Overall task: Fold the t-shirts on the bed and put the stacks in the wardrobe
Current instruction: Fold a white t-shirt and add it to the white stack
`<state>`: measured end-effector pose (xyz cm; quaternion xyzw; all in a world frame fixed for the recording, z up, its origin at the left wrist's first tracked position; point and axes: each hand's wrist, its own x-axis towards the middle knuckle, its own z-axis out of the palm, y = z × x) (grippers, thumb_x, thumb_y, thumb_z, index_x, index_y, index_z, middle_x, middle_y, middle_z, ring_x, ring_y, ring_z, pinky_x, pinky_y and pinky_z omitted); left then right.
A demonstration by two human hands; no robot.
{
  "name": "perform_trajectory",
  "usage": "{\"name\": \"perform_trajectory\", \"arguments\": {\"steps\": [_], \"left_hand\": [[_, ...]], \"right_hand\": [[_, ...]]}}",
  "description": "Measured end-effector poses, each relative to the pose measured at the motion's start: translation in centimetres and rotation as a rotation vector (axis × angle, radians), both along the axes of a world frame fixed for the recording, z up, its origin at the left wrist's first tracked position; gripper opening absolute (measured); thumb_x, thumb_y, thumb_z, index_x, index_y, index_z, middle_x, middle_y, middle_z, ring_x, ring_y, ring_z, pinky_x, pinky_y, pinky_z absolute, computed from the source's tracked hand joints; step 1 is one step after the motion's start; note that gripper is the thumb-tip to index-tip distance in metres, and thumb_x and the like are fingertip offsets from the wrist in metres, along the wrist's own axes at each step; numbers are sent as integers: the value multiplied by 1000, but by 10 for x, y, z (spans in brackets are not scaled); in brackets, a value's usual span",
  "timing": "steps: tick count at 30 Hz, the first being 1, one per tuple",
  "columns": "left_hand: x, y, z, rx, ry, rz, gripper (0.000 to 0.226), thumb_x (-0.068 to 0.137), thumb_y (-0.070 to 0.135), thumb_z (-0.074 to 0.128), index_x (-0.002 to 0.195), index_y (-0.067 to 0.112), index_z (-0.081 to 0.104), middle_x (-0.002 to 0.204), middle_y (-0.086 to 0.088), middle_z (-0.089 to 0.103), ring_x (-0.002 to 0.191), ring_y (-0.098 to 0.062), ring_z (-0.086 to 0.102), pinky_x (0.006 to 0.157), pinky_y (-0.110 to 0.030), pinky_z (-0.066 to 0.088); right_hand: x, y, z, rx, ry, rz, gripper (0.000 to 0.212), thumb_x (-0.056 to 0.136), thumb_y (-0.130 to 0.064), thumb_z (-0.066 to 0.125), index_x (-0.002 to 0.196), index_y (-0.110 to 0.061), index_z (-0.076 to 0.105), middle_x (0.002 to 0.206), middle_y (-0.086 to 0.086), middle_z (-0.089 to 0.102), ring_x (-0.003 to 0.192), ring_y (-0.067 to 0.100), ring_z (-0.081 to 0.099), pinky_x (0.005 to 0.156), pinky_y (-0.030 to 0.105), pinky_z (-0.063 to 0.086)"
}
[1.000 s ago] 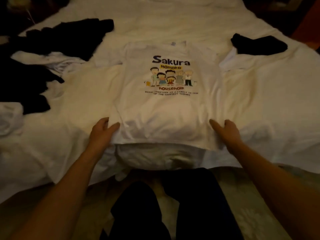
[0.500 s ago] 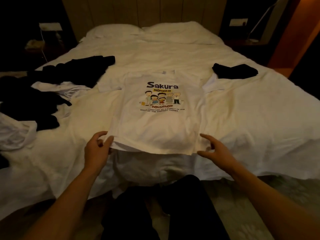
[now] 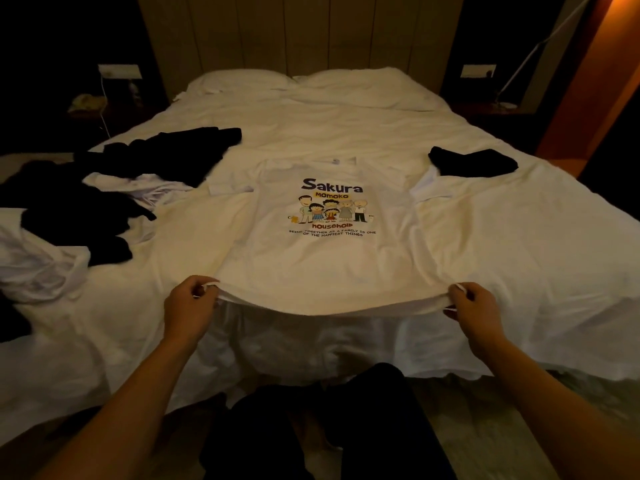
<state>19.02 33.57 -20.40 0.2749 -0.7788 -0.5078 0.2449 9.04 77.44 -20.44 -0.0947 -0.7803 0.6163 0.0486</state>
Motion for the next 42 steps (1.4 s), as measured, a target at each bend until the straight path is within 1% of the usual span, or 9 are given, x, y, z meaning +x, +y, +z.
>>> {"name": "perform_trajectory", "arguments": {"steps": [4,9,13,17,20,27,35,39,42], "left_hand": [[-4,-2,1,141,49,112,7,95,16,60,96,17,67,93,-8,68,83,-29,69,84,-47,58],[-10,-1,-4,87,-49,66,14,91,6,60,89,19,65,89,-13,66,78,-31,65,73,-43,59],[-13,5,23,406,166,161,18,97,5,46,99,18,59,82,-15,62,63,-22,61,46,-21,50],[-15,15,56,409,328,69,31,96,1,38,105,18,62,77,-9,63,60,-16,62,52,-22,49],[-7,13,44,488,252,12,31,96,-3,39,99,13,65,79,-15,63,56,-17,62,49,-19,52],[24,3,-14,579,-18,-68,28,99,-6,38,92,7,63,70,-15,63,45,-10,63,44,-16,50],[13,11,34,506,303,17,23,95,-2,47,84,7,65,78,-15,62,65,-22,63,54,-17,54],[16,10,-5,468,31,12,16,94,-3,50,93,-2,66,70,-15,64,47,-15,61,44,-18,49],[19,3,-28,419,-239,-125,15,96,0,53,102,-2,66,71,-16,63,51,-22,57,43,-19,44]], "right_hand": [[8,6,2,-133,-41,78,17,100,-4,50,113,-3,61,100,10,64,91,24,64,66,22,60],[11,19,-10,30,-97,114,27,103,-1,39,117,-2,62,109,15,63,91,29,68,68,27,59],[-1,17,12,-186,-54,-69,31,102,1,35,114,-4,63,102,12,59,87,29,64,68,31,60],[-13,15,46,-341,123,-208,27,99,1,41,110,-8,63,98,9,63,86,25,64,69,30,56],[-6,18,37,-260,88,-196,19,100,0,43,102,-5,62,98,15,63,82,24,64,59,22,58],[15,31,-1,-236,-294,-39,19,101,-7,49,97,-3,67,104,22,65,90,31,66,76,36,55],[10,21,53,-395,111,-249,25,101,-12,41,89,-13,63,99,12,65,89,21,62,79,33,54],[15,29,14,-100,-148,-119,20,100,-15,52,87,-7,65,100,23,66,83,33,65,77,41,53],[13,33,-7,-32,-429,5,16,97,-13,59,102,1,65,100,21,64,83,33,65,72,38,51]]}}
